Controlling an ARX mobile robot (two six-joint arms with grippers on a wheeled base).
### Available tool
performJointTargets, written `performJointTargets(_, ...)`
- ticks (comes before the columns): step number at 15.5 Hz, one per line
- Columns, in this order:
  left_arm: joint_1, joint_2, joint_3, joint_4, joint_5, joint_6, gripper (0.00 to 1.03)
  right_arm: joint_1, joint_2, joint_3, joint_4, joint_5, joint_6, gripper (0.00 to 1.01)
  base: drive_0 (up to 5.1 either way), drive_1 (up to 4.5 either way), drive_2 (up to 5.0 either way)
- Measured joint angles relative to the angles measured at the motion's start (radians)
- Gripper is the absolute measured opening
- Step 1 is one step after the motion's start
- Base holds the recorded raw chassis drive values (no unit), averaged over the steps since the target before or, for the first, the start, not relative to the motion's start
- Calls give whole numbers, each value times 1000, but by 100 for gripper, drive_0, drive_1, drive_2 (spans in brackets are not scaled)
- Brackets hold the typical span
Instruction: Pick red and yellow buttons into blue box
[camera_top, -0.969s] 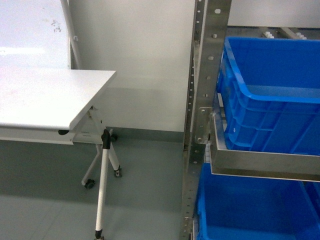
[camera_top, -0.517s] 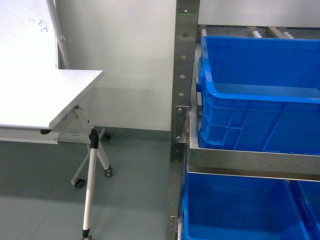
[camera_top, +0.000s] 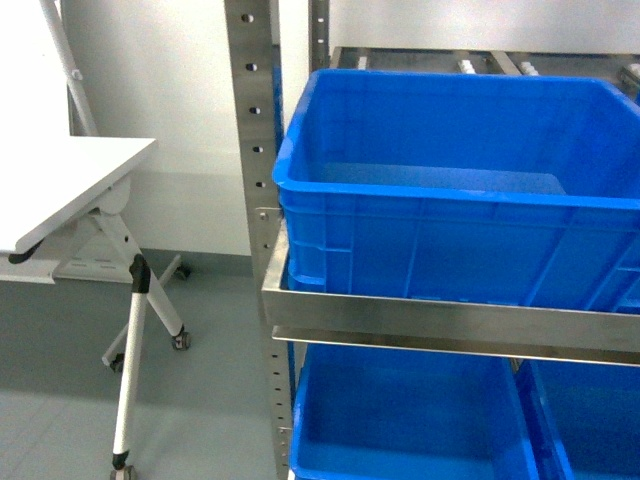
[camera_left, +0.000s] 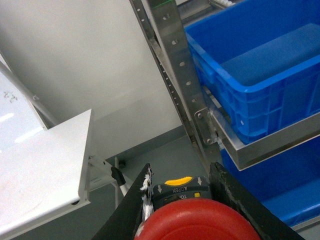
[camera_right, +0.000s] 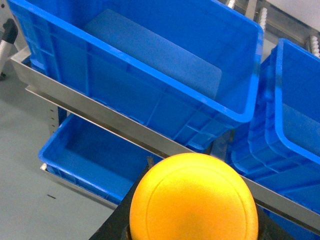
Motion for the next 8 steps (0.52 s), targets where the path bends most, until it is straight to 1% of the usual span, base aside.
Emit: performJointTargets(8, 0, 1, 0, -2, 1, 0, 29, 0, 0, 0, 0, 0, 0, 28, 479, -234, -234)
